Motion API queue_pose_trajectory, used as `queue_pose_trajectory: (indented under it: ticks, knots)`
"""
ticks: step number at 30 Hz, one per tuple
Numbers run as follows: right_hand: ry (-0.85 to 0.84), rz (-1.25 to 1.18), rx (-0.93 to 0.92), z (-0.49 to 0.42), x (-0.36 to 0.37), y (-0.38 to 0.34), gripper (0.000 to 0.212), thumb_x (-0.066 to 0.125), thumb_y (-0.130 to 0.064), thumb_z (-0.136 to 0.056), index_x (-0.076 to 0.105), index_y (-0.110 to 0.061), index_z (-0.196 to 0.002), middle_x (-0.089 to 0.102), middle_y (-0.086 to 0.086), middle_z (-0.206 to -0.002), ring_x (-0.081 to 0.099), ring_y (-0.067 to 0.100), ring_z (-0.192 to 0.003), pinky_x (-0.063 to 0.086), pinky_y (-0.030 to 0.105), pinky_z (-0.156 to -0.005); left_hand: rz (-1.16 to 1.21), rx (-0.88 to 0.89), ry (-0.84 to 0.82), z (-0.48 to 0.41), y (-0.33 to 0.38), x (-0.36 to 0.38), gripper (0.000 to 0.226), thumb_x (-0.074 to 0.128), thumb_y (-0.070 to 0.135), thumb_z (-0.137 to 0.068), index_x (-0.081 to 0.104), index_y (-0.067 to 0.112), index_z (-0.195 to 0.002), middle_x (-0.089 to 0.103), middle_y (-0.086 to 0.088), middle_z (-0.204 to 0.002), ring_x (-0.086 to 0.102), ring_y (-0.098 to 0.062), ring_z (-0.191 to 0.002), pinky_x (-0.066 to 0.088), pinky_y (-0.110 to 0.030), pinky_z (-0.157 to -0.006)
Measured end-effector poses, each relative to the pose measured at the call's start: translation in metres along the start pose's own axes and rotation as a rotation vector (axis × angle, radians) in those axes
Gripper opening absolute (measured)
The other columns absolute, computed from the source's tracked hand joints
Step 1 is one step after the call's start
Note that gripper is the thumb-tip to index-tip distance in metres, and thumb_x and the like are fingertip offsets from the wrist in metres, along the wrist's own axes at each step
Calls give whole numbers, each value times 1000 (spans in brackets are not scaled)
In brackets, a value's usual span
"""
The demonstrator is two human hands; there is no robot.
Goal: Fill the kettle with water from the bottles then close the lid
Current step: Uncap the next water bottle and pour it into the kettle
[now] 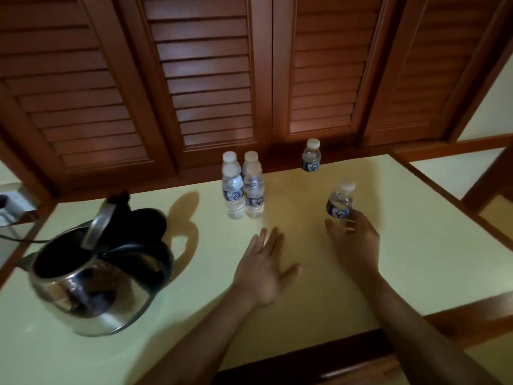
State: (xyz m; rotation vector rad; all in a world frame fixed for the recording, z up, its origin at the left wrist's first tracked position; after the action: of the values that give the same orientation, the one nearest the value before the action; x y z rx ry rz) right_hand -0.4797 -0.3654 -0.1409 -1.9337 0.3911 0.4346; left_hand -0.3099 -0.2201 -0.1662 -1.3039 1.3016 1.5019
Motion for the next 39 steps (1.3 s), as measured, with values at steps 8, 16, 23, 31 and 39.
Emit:
queue_pose_trajectory:
  ticks: [8, 16, 23, 31, 39]
  knots:
    - [-71, 17, -10, -89, 30, 25, 52, 71, -47, -81, 57, -21, -124, 69, 0, -112, 64, 18, -92, 55, 34, -80, 11, -62, -34, -34, 12, 9, 91, 18, 79, -93, -1, 22, -162, -15, 6, -168, -28, -10, -151, -10, -36, -126]
    - [-132, 30, -28, -138, 59, 34, 51, 69, -43, -82, 55, -20, -125, 69, 1, -110, 65, 21, -92, 49, 28, -77, 6, -75, -21, -45, 13, 7, 93, 23, 81, -92, 2, 24, -162, -12, 8, -169, -26, -8, -151, -5, -37, -127]
    - [-162, 51, -73, -152, 69, 34, 49, 68, -45, -83, 55, -23, -125, 71, 1, -111, 67, 22, -95, 52, 31, -81, 3, -73, 3, -46, 12, 8, 93, 23, 82, -91, 4, 25, -162, -10, 9, -169, -24, -8, -152, -4, -36, -127]
    - [-178, 63, -58, -158, 75, 35, 50, 67, -49, -82, 55, -27, -126, 71, 0, -110, 67, 23, -94, 55, 38, -83, 14, -81, 14, -47, 11, 9, 94, 23, 83, -90, 5, 26, -162, -8, 9, -169, -23, -7, -152, -1, -37, -127]
    - [-187, 61, -74, -159, 76, 34, 52, 66, -50, -81, 55, -27, -126, 71, 2, -109, 67, 25, -94, 56, 43, -84, 19, -88, 7, -47, 11, 9, 94, 25, 83, -90, 6, 26, -162, -8, 9, -169, -23, -6, -152, -2, -36, -127]
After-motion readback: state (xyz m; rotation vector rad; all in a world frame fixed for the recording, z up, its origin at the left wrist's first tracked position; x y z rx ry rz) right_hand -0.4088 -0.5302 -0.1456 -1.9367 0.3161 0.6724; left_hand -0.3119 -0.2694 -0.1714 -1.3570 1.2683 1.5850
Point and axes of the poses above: each hand's wrist, its own z-axis away from the middle knuckle, its own x-axis out of the palm, y = z × x, the point moved 5 cm from there along -z, towards the middle knuckle
